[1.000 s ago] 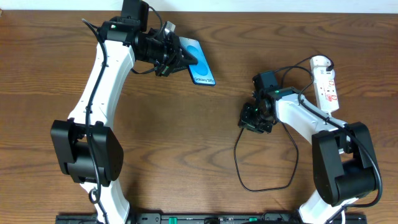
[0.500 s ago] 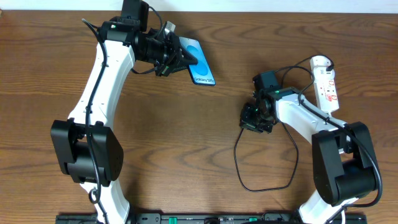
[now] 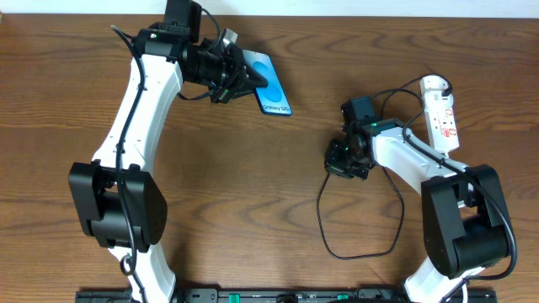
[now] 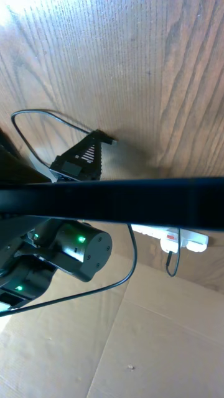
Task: Plug charger to phone and switch on socket
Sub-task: 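Lower the right gripper and grasp the black cable's USB-C plug, then lift the plug with the right gripper toward the held phone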
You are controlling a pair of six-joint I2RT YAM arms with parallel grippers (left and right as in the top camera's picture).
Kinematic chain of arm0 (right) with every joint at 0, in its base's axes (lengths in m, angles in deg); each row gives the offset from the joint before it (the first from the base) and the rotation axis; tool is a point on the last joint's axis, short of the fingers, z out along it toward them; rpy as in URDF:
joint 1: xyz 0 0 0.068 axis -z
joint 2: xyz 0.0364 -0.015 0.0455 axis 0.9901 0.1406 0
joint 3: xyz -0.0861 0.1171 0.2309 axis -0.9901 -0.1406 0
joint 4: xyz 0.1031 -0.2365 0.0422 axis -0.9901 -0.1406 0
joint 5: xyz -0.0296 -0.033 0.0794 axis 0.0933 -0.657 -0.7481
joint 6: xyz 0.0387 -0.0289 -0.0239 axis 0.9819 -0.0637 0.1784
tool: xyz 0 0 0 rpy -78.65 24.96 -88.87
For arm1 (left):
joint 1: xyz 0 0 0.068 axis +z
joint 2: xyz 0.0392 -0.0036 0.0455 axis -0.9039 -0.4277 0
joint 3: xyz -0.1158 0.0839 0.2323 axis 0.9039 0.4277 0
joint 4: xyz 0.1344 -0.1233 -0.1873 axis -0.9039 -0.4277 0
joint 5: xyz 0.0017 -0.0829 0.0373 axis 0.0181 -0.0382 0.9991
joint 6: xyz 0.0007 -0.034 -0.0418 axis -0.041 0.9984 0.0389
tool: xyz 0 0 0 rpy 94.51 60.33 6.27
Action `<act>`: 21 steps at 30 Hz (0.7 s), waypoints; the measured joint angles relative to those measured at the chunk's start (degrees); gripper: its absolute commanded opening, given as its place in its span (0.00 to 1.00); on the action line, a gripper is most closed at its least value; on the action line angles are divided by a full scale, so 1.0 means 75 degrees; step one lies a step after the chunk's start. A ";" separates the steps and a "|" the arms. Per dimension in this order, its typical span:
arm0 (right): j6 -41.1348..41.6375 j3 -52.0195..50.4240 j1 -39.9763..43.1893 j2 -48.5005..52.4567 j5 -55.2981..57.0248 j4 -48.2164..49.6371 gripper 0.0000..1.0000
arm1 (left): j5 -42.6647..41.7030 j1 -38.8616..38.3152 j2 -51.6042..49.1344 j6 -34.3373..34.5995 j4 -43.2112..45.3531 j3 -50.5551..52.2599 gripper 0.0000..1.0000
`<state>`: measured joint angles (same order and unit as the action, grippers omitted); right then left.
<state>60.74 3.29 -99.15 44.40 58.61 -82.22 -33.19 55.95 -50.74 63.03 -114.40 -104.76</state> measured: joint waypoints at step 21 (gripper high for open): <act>-0.2270 -0.0035 0.0746 -0.1102 -0.2515 0.0181 0.01 | -0.2363 0.0000 0.0000 -0.0076 0.2652 0.0012 0.07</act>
<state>43.71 3.03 -93.55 36.14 39.75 -80.87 -50.92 55.95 -50.74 62.46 -94.51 -104.67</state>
